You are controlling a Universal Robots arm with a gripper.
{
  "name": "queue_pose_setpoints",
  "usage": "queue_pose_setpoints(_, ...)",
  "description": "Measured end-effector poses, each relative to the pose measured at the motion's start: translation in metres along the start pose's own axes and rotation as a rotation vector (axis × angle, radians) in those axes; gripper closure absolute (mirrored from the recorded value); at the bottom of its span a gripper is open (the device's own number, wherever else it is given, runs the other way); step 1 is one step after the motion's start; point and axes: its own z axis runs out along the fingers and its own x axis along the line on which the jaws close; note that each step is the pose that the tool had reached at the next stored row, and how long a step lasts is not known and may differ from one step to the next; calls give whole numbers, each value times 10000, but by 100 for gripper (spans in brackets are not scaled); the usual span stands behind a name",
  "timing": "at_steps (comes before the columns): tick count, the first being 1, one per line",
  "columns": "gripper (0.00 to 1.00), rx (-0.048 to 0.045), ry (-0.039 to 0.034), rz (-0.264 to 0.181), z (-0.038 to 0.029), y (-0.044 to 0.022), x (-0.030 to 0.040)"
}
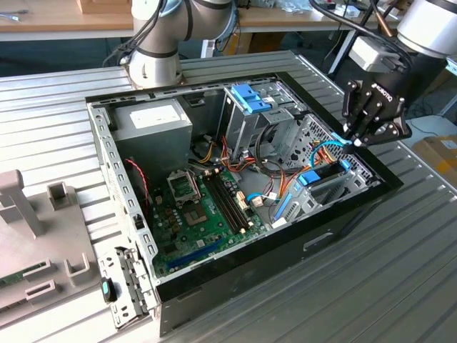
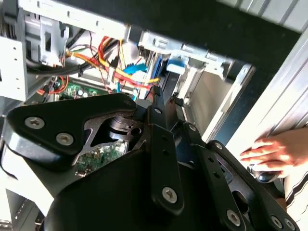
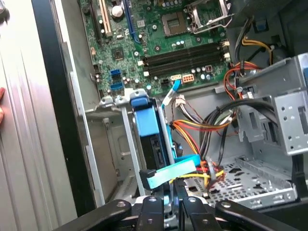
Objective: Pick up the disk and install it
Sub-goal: 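Insert the first disk wire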
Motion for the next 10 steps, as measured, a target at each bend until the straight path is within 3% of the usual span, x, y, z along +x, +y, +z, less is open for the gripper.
queue_pose_setpoints(6, 76, 0, 0, 0, -2, -14, -3)
queue_pose_setpoints(8, 76, -20, -87, -5, -32, -13, -2)
queue_pose_setpoints(10, 76, -19, -108, -4, -32, -3, 5)
